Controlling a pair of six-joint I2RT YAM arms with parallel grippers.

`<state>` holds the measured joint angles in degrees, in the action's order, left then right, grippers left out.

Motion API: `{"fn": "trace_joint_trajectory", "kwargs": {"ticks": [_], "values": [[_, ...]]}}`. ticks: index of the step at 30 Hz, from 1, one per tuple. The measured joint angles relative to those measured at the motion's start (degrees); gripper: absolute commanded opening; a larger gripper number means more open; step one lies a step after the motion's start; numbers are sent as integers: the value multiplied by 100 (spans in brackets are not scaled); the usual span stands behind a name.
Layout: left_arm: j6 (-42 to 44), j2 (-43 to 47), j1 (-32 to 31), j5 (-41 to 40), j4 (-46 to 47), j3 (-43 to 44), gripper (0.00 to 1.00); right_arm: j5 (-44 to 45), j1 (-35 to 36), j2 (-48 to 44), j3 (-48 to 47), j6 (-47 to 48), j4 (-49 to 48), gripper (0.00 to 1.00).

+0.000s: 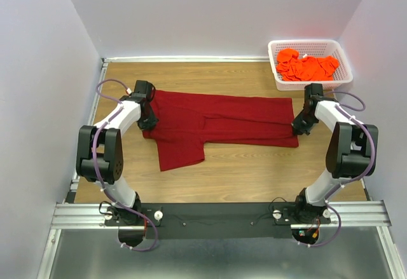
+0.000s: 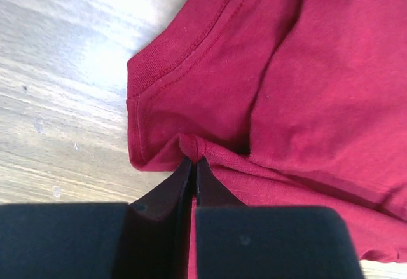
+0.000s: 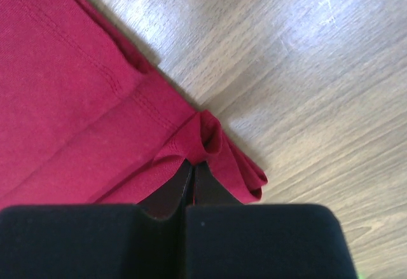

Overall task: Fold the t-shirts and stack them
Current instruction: Fold the tshirt

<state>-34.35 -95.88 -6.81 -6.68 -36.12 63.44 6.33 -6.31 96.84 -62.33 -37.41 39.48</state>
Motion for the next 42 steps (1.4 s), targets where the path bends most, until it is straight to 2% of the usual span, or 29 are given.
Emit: {"fn": "trace_joint_trajectory", "kwargs": {"ticks": [10,21,34,38,42], "values": [[-28,-57,0,-243,-44,509,10,2,0,79,0,39,-114,5],[44,-765,0,-446,-37,1012,12,4,15,153,15,85,-236,8],[44,-831,0,-535,26,955,15,-7,26,116,7,153,-258,9],[42,-831,0,-577,50,896,22,-68,26,114,-33,155,-282,13],[22,-831,2,-693,94,896,25,-90,24,114,-42,177,-365,13]]}}
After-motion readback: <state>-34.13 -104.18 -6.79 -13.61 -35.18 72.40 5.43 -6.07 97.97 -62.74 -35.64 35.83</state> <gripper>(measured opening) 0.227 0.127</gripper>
